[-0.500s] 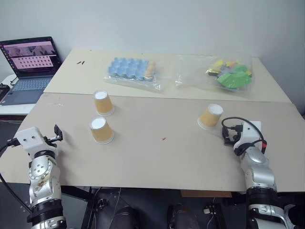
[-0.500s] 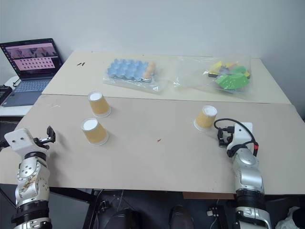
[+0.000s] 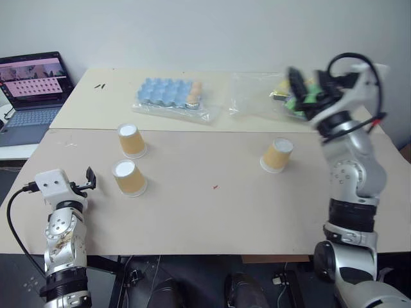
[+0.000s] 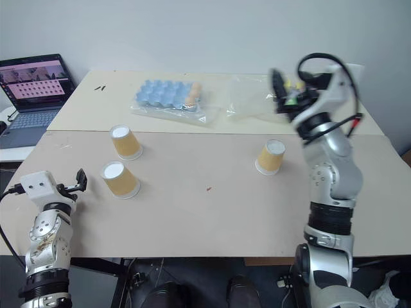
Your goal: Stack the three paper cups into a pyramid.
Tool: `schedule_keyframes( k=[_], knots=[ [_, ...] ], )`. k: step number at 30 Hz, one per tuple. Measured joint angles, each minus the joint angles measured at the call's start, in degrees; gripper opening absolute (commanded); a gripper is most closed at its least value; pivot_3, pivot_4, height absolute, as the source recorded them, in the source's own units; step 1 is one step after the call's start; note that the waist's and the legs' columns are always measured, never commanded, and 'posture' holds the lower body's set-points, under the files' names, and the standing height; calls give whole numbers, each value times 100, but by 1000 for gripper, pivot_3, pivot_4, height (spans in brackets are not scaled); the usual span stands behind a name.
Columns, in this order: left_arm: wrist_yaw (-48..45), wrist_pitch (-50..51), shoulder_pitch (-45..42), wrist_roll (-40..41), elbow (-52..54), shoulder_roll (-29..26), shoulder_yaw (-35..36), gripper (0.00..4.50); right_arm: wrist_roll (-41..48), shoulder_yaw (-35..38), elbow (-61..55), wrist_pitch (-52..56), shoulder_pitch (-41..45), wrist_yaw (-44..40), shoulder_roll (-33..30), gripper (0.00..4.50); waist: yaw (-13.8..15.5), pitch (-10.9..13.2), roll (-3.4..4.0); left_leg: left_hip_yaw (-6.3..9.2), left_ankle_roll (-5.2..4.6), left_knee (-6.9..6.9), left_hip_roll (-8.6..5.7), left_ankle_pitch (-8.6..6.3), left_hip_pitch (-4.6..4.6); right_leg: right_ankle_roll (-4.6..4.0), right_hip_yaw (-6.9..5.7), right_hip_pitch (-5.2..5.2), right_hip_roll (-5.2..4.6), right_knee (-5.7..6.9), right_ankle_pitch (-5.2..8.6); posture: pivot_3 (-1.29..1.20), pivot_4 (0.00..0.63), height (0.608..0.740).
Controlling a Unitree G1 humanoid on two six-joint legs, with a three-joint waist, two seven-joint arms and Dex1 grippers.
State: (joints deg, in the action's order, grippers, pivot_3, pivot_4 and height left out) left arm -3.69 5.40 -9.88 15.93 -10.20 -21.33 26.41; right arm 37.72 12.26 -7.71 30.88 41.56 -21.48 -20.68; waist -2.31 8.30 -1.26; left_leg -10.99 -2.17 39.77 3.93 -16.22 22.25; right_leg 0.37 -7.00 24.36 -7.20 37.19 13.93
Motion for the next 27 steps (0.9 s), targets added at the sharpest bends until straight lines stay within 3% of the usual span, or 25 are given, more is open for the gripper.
schedule_keyframes(
  k=[3,6,8,10,12,18,21,24,27],
  knots=[
    [-74,1,63,9,5,7,-8,4463,771,-537,-772,729,-103,-1073,-454,4500,109,-3,-5,5,-21,8,-6,-12,8,1,-11,-5,-12,-10,0,0,150,733],
    [-195,5,105,31,7,0,6,4463,814,-1088,-1112,967,-474,-2068,-1090,4500,191,-19,-32,7,-30,18,-12,-18,8,7,-16,-15,-22,-16,-2,0,150,733],
    [-468,107,178,153,63,-65,-53,4463,310,-1725,-1102,858,-665,-2596,-1601,4500,193,-21,-35,4,-36,31,-13,-22,5,10,-9,-14,-29,-33,-3,0,150,733],
    [-1103,303,472,295,318,-366,-218,4463,-776,-2642,-888,332,-730,-2961,-2019,4500,149,-22,-38,0,-33,35,-9,-22,4,11,-4,-7,-29,-22,-3,0,150,733],
    [-1689,421,747,408,594,-707,-353,4463,-1392,-3002,-617,-29,-756,-3036,-2041,4500,93,-21,-38,-8,-24,33,-4,-17,4,11,3,8,-27,-10,-3,0,150,733],
    [-3951,1029,1748,905,1412,-2417,-400,4463,-1850,-2984,-316,-533,-648,-3013,-1567,4500,22,-17,-32,-7,0,8,3,-3,2,-7,-1,22,-17,-6,9,0,150,733],
    [-4680,1243,1737,1078,1426,-2881,-415,4463,-1926,-2916,-290,-548,-657,-2967,-1461,4500,102,-16,-31,-6,0,10,2,-4,4,-7,-2,22,-20,-8,9,0,150,733],
    [-5092,1231,1304,1065,1351,-3101,-612,4463,-1966,-2857,-292,-548,-682,-2903,-1372,4500,179,-16,-30,-4,0,10,-1,-4,5,-7,-3,21,-20,-7,9,0,150,733],
    [-5291,1156,163,835,788,-2981,-1236,4463,-2038,-2706,-307,-547,-774,-2797,-1337,4500,254,-16,-29,-8,-1,13,-10,-3,8,-8,-8,17,-18,-5,8,0,150,733]
  ],
)
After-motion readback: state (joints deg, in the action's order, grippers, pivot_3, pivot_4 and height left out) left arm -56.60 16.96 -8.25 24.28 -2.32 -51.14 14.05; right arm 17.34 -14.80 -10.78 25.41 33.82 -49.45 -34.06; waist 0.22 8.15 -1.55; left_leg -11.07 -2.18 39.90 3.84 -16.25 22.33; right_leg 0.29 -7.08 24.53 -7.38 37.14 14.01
